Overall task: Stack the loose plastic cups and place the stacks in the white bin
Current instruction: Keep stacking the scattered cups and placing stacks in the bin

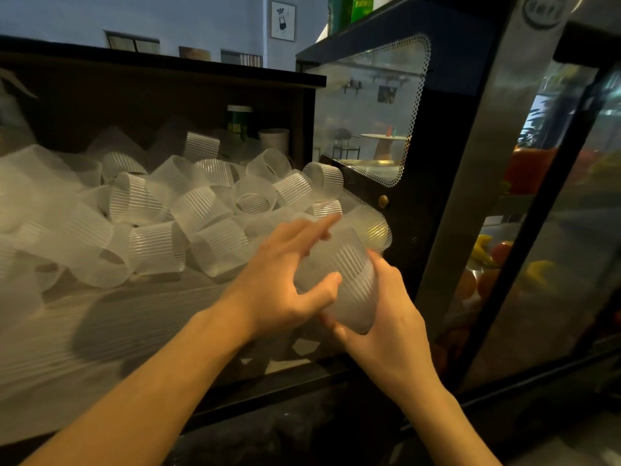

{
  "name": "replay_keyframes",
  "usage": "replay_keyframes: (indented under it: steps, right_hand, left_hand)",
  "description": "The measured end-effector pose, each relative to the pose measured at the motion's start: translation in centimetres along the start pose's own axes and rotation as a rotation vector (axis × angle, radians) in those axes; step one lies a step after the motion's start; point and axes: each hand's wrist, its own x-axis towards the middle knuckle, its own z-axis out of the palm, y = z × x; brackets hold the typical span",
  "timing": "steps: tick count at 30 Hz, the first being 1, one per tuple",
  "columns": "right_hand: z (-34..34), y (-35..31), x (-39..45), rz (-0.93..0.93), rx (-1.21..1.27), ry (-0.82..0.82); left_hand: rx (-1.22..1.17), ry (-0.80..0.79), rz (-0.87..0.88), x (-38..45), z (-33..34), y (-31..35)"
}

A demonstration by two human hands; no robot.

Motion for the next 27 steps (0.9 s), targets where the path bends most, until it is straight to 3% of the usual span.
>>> replay_keyframes:
  steps: [6, 10, 12, 18, 21, 27]
  right_hand:
    - [-0.2, -0.1, -0.1, 0.020, 0.110, 0.003]
    - [-0.5, 0.0, 0.0, 0.093, 0.233, 0.116]
    - [-0.3, 0.0, 0.1, 0.133, 0.232, 0.200]
    - [0.0, 0.1, 0.3, 0.211, 0.213, 0.345]
    - [0.0, 0.1, 0.4, 0.213, 0.199, 0.363]
    - [0.2, 0.2, 0.4, 0.215, 0.170, 0.368]
  left_hand:
    - [0.056, -0.144, 0.016, 0.5, 0.5, 0.2]
    - [-0.098, 0.077, -0.026, 2.8, 0.6, 0.1]
    - [-0.067, 0.141, -0.038, 4.6, 0.5, -0.3]
    - [0.111, -0.172, 0.045, 7.7, 1.6, -1.7]
    - [0.087, -0.215, 0.069, 7.6, 2.8, -2.3]
    - [0.066, -0.027, 0.115, 7.7, 3.8, -2.5]
